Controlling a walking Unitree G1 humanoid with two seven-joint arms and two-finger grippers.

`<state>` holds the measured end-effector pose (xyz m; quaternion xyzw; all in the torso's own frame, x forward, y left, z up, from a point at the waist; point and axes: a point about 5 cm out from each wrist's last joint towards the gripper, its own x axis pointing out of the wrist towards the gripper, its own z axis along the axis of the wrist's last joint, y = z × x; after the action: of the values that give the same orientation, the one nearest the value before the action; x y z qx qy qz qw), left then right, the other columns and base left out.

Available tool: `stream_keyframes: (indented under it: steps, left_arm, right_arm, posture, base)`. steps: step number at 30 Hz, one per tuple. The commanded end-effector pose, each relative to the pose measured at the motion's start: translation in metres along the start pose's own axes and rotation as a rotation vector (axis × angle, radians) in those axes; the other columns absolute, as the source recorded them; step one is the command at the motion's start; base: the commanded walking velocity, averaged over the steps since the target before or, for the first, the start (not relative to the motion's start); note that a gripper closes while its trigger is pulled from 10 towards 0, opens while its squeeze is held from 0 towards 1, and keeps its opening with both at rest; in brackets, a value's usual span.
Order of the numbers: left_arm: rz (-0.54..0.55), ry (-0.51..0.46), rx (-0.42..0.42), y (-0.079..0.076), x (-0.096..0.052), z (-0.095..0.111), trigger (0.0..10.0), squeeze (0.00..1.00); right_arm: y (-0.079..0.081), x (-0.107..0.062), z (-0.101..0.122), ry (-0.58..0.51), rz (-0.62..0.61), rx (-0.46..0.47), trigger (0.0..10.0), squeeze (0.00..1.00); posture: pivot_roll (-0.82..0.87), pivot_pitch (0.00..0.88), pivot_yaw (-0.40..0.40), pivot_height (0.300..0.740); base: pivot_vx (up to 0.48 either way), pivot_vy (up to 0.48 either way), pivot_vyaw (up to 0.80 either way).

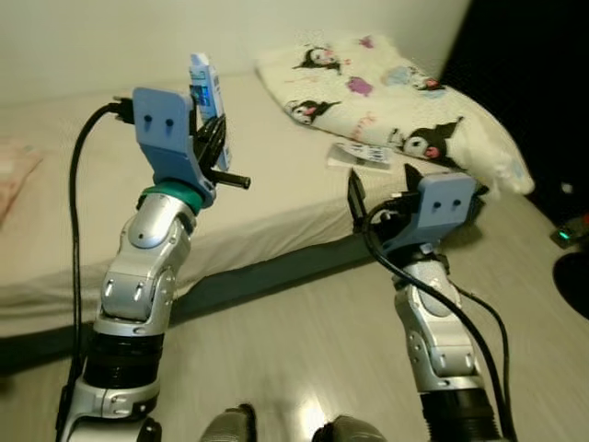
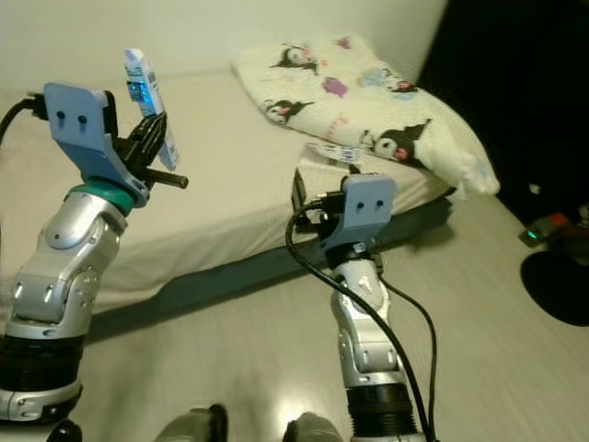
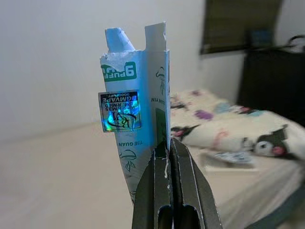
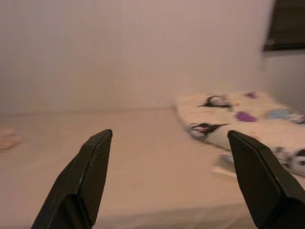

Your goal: Clean up the room

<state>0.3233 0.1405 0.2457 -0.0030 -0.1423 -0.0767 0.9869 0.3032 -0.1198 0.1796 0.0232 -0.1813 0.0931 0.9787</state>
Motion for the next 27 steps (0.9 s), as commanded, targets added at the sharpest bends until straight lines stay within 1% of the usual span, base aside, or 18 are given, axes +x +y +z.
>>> stream_keyframes:
  steps: [1, 6, 8, 9, 11, 12, 13, 14, 15, 16, 18, 19, 21, 22, 24, 27]
  left_arm:
    - [0.003, 0.021, 0.007, 0.000, -0.002, -0.003, 10.0, 0.00]
    - [0.012, 0.036, 0.011, 0.001, -0.002, -0.006, 10.0, 0.00]
    - [0.013, 0.044, 0.053, 0.004, -0.004, -0.008, 10.0, 0.00]
    - [0.013, 0.044, 0.053, 0.004, -0.004, -0.008, 10.0, 0.00]
    - [0.014, 0.062, 0.121, 0.008, -0.009, -0.016, 10.0, 0.00]
    - [0.014, 0.062, 0.121, 0.008, -0.009, -0.016, 10.0, 0.00]
    - [0.013, 0.072, 0.138, 0.010, -0.011, -0.020, 10.0, 0.00]
    - [0.011, 0.096, 0.162, 0.013, -0.015, -0.027, 10.0, 0.00]
    - [0.017, 0.134, 0.181, 0.017, -0.023, -0.037, 10.0, 0.00]
    - [0.017, 0.134, 0.181, 0.017, -0.023, -0.037, 10.0, 0.00]
    - [0.036, 0.205, 0.217, 0.025, -0.037, -0.057, 10.0, 0.00]
    - [0.036, 0.205, 0.217, 0.025, -0.037, -0.057, 10.0, 0.00]
    - [0.068, 0.291, 0.235, 0.032, -0.054, -0.079, 10.0, 0.00]
    - [0.080, 0.325, 0.239, 0.033, -0.060, -0.087, 10.0, 0.00]
    - [0.098, 0.370, 0.235, 0.034, -0.069, -0.096, 10.0, 0.00]
    - [0.103, 0.380, 0.231, 0.032, -0.071, -0.098, 10.0, 0.00]
  right_arm:
    - [-0.001, 0.000, -0.002, 0.008, 0.001, -0.003, 10.0, 0.00]
    - [0.001, 0.001, -0.002, 0.007, 0.010, 0.002, 10.0, 0.00]
    - [0.006, 0.001, -0.005, 0.014, 0.024, 0.018, 10.0, 0.00]
    - [0.006, 0.001, -0.005, 0.014, 0.024, 0.018, 10.0, 0.00]
    - [0.010, -0.002, -0.013, 0.051, 0.024, 0.050, 10.0, 0.00]
    - [0.010, -0.002, -0.013, 0.051, 0.024, 0.050, 10.0, 0.00]
    - [0.011, -0.003, -0.017, 0.067, 0.019, 0.063, 10.0, 0.00]
    - [0.009, -0.006, -0.023, 0.093, 0.001, 0.081, 10.0, 0.00]
    - [0.005, -0.009, -0.032, 0.125, -0.026, 0.072, 10.0, 0.00]
    - [0.005, -0.009, -0.032, 0.125, -0.026, 0.072, 10.0, 0.00]
    - [-0.008, -0.014, -0.044, 0.173, -0.080, 0.039, 10.0, 0.00]
    - [-0.008, -0.014, -0.044, 0.173, -0.080, 0.039, 10.0, 0.00]
    - [-0.026, -0.018, -0.050, 0.203, -0.143, 0.004, 10.0, 0.00]
    - [-0.032, -0.020, -0.052, 0.211, -0.162, -0.007, 10.0, 0.00]
    - [-0.037, -0.021, -0.053, 0.218, -0.167, -0.020, 10.0, 0.00]
    - [-0.038, -0.022, -0.052, 0.217, -0.160, -0.024, 10.0, 0.00]
  posture:
    - [-0.09, 0.035, 0.039, 0.734]
    - [-0.09, 0.034, 0.040, 0.734]
    - [-0.09, 0.034, 0.043, 0.734]
    - [-0.09, 0.034, 0.043, 0.734]
    - [-0.08, 0.036, 0.044, 0.734]
    - [-0.08, 0.036, 0.044, 0.734]
    - [-0.08, 0.036, 0.044, 0.734]
    - [-0.08, 0.037, 0.044, 0.734]
    - [-0.07, 0.041, 0.043, 0.734]
    - [-0.07, 0.041, 0.043, 0.734]
    - [-0.07, 0.042, 0.044, 0.734]
    - [-0.07, 0.042, 0.044, 0.734]
    - [-0.07, 0.047, 0.044, 0.734]
    - [-0.07, 0.047, 0.044, 0.734]
    - [-0.07, 0.050, 0.040, 0.734]
    - [-0.07, 0.051, 0.036, 0.734]
  base:
    - [0.000, 0.000, 0.79]
    - [0.000, 0.000, 0.79]
    - [0.000, 0.000, 0.79]
    - [0.000, 0.000, 0.79]
    - [0.000, 0.000, 0.79]
    - [0.000, 0.000, 0.79]
    - [0.000, 0.000, 0.79]
    - [0.000, 0.000, 0.79]
    - [0.000, 0.000, 0.78]
    - [0.000, 0.000, 0.78]
    - [0.000, 0.000, 0.78]
    - [0.000, 0.000, 0.78]
    - [0.000, 0.000, 0.78]
    - [0.000, 0.000, 0.78]
    - [0.000, 0.000, 0.78]
    - [0.000, 0.000, 0.78]
